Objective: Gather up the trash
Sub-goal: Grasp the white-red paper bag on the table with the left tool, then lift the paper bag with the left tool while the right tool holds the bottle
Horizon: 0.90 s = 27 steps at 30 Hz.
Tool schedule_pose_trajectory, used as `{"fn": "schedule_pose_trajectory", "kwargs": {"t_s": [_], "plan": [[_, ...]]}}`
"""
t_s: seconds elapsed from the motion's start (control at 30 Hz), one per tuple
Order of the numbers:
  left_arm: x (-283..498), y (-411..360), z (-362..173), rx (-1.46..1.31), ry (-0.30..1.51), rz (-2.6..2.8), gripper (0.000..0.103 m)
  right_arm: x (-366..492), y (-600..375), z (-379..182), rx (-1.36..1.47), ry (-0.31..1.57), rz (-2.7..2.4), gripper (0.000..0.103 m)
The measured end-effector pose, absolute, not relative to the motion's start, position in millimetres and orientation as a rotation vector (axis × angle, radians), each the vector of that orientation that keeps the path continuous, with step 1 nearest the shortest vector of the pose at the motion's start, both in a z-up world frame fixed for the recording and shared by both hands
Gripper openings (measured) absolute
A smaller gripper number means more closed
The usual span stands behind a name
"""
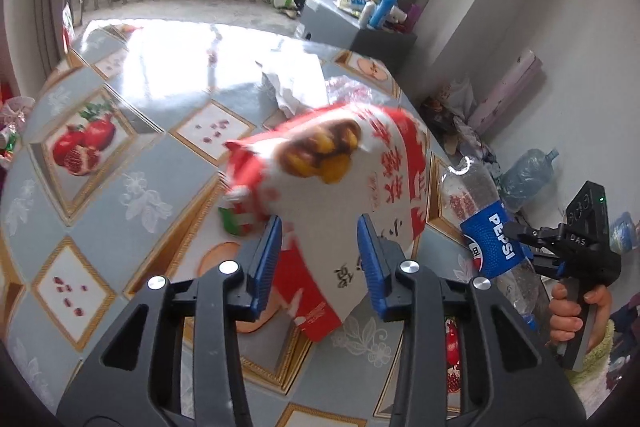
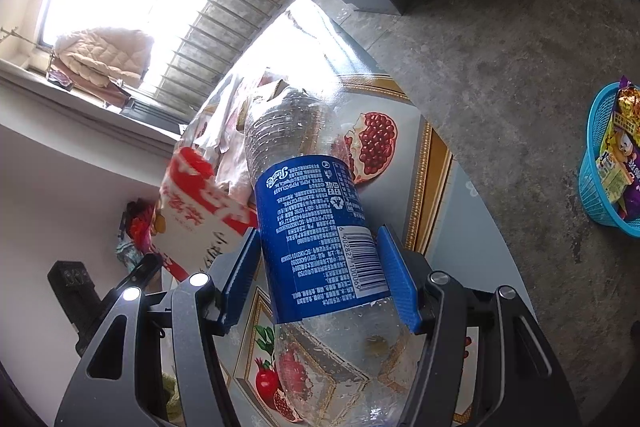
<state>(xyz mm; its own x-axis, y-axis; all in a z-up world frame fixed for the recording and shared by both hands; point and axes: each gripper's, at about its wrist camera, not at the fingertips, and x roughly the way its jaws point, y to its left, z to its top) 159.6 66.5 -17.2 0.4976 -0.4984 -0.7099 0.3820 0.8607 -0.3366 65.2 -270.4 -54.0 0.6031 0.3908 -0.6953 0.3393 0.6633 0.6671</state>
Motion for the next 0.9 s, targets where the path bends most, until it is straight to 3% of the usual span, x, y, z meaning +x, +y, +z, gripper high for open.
{"fn": "schedule_pose_trajectory", "kwargs": {"t_s": [0.2, 0.47, 0.53, 0.63, 0.9], "plan": [[165, 96, -16, -0.204, 0.876, -0.439, 0.049, 65, -272, -55, 0.883, 0.954, 0.043, 0.059], [189, 99, -44, -0.39, 0.983, -0.528, 0.046, 64, -270, -55, 0.877, 0.954, 0.034, 0.059], [189, 96, -47, -0.404, 0.985, -0.544, 0.03, 64, -270, -54, 0.874, 0.954, 0.034, 0.059], [185, 92, -48, -0.409, 0.983, -0.576, 0.014, 65, -270, -55, 0.868, 0.958, 0.033, 0.059], [153, 90, -36, -0.415, 0.978, -0.576, 0.005, 66, -269, -53, 0.85, 0.953, 0.026, 0.059]]}}
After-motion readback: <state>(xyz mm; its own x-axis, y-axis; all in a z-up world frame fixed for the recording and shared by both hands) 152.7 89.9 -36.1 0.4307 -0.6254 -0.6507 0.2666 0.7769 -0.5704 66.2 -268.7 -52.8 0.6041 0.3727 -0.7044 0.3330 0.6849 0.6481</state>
